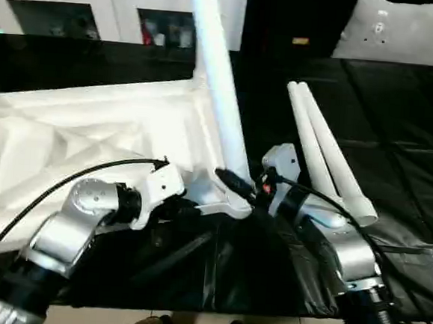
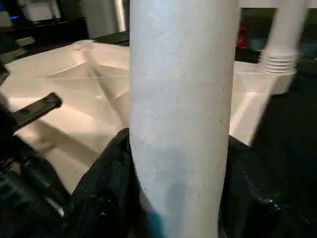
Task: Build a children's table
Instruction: Insert table leg to table base
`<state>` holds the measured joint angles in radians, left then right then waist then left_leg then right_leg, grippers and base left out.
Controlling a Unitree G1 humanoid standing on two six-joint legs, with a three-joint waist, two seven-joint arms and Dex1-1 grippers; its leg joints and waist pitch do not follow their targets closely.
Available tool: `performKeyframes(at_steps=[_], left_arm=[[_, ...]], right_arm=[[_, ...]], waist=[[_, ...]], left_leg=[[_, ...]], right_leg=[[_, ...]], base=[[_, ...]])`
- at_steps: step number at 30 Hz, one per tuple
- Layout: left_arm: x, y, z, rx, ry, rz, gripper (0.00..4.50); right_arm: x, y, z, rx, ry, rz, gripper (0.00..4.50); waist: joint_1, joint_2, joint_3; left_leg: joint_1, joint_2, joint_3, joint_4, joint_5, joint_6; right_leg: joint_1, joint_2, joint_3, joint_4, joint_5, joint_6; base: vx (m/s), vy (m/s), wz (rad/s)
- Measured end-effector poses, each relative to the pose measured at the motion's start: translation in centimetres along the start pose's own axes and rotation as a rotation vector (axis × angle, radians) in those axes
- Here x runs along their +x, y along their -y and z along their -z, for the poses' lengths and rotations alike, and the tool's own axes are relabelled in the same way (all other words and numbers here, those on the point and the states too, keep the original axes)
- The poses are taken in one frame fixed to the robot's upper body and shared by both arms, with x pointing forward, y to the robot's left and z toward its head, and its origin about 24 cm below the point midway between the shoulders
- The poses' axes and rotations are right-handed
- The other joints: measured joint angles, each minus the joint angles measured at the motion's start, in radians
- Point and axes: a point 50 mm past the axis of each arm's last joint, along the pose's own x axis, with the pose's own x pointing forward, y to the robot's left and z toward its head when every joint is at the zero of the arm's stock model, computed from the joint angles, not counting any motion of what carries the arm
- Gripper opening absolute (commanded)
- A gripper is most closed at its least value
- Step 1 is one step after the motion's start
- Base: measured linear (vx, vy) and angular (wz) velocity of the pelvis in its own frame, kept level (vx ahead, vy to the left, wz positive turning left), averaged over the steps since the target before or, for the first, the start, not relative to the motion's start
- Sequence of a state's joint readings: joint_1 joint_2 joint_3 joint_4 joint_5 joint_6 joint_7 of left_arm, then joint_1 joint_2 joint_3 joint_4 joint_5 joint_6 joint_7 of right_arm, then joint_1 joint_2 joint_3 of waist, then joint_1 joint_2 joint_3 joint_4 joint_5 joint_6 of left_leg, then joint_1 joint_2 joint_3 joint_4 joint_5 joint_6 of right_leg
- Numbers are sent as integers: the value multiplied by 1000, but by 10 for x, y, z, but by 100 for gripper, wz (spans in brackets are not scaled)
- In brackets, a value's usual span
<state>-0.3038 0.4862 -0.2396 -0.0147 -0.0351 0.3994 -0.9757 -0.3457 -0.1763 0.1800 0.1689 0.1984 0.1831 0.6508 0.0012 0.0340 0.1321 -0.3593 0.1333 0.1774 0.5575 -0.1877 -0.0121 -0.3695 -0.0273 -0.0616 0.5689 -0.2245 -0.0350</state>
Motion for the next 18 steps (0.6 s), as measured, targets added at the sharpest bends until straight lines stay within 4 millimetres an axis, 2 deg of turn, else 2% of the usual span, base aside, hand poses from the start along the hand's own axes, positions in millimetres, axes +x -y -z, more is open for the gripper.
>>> performKeyframes(at_steps=[4, 11, 13, 16, 18], left_arm=[[-1, 0, -3, 32, 16, -8, 0], [1, -5, -8, 89, 31, -16, 0], [2, -5, -11, 105, 40, -28, 0], [5, -7, -14, 105, 52, -51, 0], [9, -6, -15, 104, 59, -64, 0]], right_arm=[[-2, 3, -3, -1, 42, 21, 189], [-7, 9, -8, 78, 163, 106, 189], [-8, 10, -11, 79, 185, 138, 189], [-6, 8, -12, 90, 214, 265, 189], [-4, 5, -12, 98, 217, 348, 189]], waist=[[3, 0, 0], [6, 2, 1], [6, 2, 0], [6, 2, 0], [5, 2, 0]], left_leg=[[-9, 0, 2, 0, 0, 0], [-17, 2, 2, -1, 3, 5], [-29, 3, 2, 2, 4, 6], [-35, 5, 2, 10, 3, 6], [-35, 5, 2, 13, 3, 6]], right_leg=[[-8, 0, 0, 2, 17, -14], [-19, 0, -2, 8, 21, -12], [-29, 1, -4, 11, 21, -13], [-35, 1, -4, 20, 21, -13], [-36, 0, -4, 24, 20, -14]], base=[[0, 0, 0], [0, 0, 0], [0, 0, 0], [0, 0, 0], [0, 0, 0]])
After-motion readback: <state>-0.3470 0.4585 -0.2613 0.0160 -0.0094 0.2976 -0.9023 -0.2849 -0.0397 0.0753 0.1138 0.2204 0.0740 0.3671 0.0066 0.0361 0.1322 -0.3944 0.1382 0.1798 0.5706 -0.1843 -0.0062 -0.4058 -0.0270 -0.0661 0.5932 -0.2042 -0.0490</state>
